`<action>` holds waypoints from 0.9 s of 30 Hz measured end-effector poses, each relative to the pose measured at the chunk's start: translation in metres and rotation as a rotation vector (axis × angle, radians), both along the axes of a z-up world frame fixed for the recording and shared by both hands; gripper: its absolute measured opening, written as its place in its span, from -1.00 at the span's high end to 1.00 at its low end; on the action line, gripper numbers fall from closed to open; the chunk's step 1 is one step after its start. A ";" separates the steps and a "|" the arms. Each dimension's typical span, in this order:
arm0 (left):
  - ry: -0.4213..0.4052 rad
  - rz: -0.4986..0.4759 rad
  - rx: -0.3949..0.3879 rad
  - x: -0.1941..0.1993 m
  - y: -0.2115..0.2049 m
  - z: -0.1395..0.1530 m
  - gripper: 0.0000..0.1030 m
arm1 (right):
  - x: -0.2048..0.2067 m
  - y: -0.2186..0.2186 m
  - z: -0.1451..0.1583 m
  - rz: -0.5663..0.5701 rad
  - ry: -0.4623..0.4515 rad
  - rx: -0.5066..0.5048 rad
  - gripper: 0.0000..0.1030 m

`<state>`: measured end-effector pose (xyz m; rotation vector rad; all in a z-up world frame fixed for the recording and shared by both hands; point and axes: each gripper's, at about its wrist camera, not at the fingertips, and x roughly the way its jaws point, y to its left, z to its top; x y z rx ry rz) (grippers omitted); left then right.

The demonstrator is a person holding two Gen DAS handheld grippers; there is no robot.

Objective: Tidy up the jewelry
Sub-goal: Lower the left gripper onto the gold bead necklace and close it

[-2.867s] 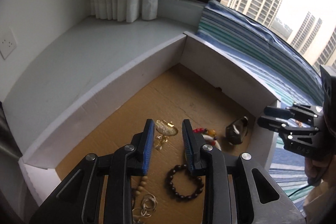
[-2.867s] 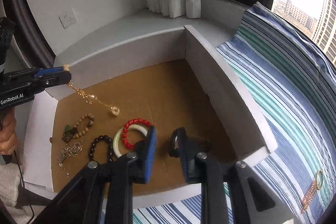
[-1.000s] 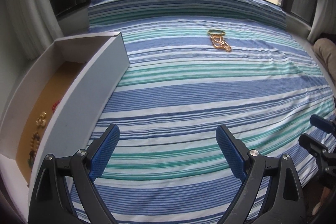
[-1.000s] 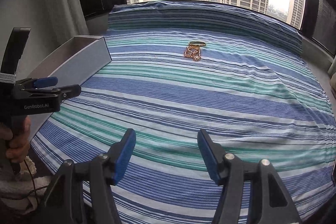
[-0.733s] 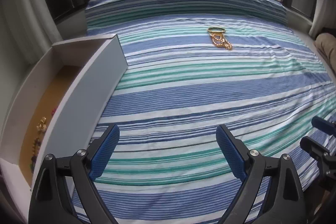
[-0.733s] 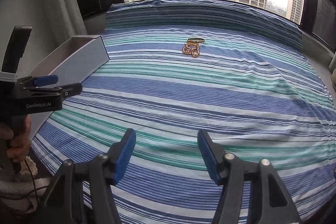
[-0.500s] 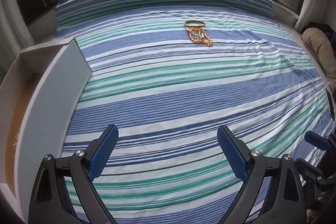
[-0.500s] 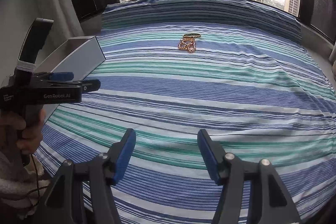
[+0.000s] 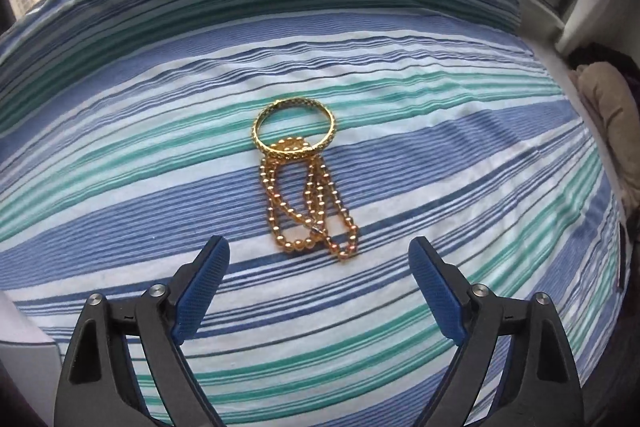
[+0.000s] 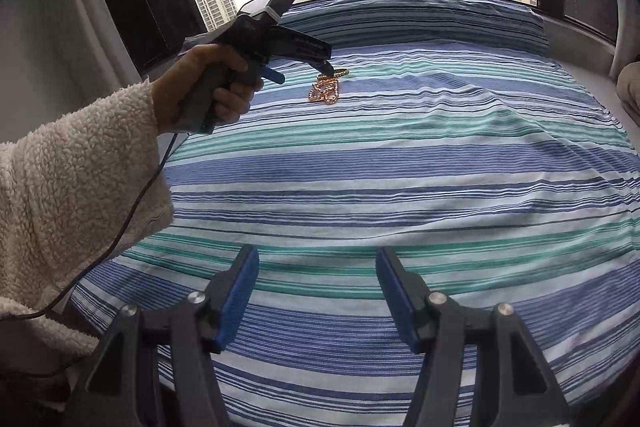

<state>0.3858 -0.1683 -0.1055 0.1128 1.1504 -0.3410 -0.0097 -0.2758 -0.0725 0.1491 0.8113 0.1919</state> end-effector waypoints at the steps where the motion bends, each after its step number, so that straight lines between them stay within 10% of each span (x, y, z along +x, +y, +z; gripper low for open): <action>1: 0.010 0.016 0.014 0.007 -0.003 -0.006 -0.76 | -0.002 -0.002 -0.002 -0.002 0.004 0.004 -0.21; 9: 0.011 0.010 0.112 0.017 -0.023 -0.039 -0.47 | -0.004 -0.021 -0.019 -0.034 0.046 0.043 -0.21; 10: -0.007 -0.004 0.098 0.015 -0.024 -0.038 -0.34 | -0.002 -0.024 -0.021 -0.040 0.048 0.045 -0.21; 12: -0.025 0.001 0.082 0.013 -0.022 -0.034 0.59 | -0.001 -0.025 -0.021 -0.049 0.050 0.044 -0.21; 14: -0.011 0.008 0.059 0.012 -0.017 -0.032 0.75 | 0.000 -0.025 -0.020 -0.053 0.048 0.043 -0.21; 27: 0.004 0.036 -0.052 -0.094 0.092 -0.001 0.76 | 0.034 -0.022 0.007 0.018 0.035 0.076 -0.21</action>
